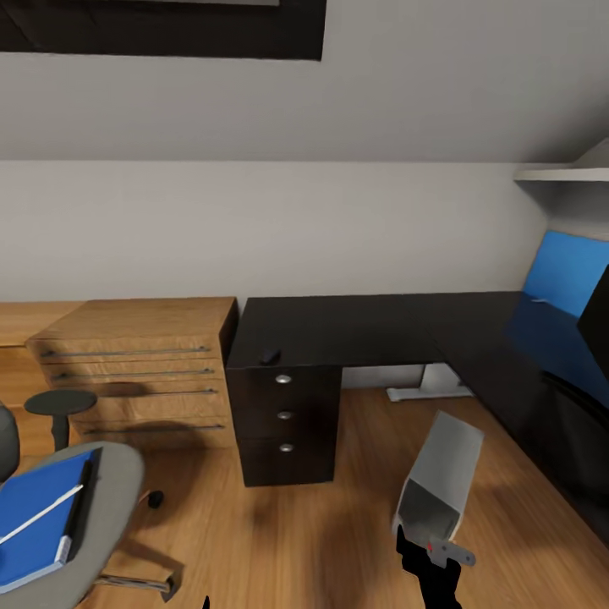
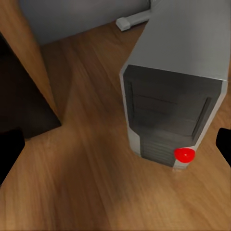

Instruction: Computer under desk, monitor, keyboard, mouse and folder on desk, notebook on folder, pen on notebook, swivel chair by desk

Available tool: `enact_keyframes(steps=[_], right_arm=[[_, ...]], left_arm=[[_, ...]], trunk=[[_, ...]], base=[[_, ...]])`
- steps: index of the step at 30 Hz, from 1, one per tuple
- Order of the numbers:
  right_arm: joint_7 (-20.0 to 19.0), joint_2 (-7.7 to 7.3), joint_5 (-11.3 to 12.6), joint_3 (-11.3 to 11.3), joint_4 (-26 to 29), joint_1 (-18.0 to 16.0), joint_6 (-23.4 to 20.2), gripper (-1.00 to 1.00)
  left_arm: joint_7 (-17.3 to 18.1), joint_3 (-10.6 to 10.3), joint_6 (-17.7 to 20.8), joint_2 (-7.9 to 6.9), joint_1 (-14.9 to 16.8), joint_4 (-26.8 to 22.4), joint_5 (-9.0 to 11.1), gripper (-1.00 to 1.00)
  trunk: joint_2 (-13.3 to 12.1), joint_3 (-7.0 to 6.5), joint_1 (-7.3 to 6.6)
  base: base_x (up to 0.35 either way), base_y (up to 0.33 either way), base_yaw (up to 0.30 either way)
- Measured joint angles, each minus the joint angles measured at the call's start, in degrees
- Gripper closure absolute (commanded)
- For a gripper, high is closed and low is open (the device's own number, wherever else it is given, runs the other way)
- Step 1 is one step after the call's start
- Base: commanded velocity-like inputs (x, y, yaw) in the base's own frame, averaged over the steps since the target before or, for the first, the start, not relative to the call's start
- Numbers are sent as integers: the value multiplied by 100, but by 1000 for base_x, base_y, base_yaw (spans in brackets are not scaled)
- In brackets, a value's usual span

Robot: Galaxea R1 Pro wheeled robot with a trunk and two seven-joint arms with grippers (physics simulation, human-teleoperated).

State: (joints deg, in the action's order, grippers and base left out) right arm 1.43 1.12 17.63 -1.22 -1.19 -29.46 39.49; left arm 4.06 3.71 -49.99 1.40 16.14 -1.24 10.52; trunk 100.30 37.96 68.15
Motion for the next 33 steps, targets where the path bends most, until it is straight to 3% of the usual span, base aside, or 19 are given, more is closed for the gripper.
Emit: enact_keyframes(steps=[12, 33], right_arm=[[0, 0, -1, 0, 0, 0, 1, -100], [0, -6, 0, 1, 0, 0, 2, -100]], left_arm=[[4, -1, 0, 0, 1, 0, -1, -100], [0, -1, 2, 2, 1, -1, -1, -100]], trunk=[[0, -59, 2], [0, -67, 3]], base=[[166, 208, -196], [13, 20, -256]])
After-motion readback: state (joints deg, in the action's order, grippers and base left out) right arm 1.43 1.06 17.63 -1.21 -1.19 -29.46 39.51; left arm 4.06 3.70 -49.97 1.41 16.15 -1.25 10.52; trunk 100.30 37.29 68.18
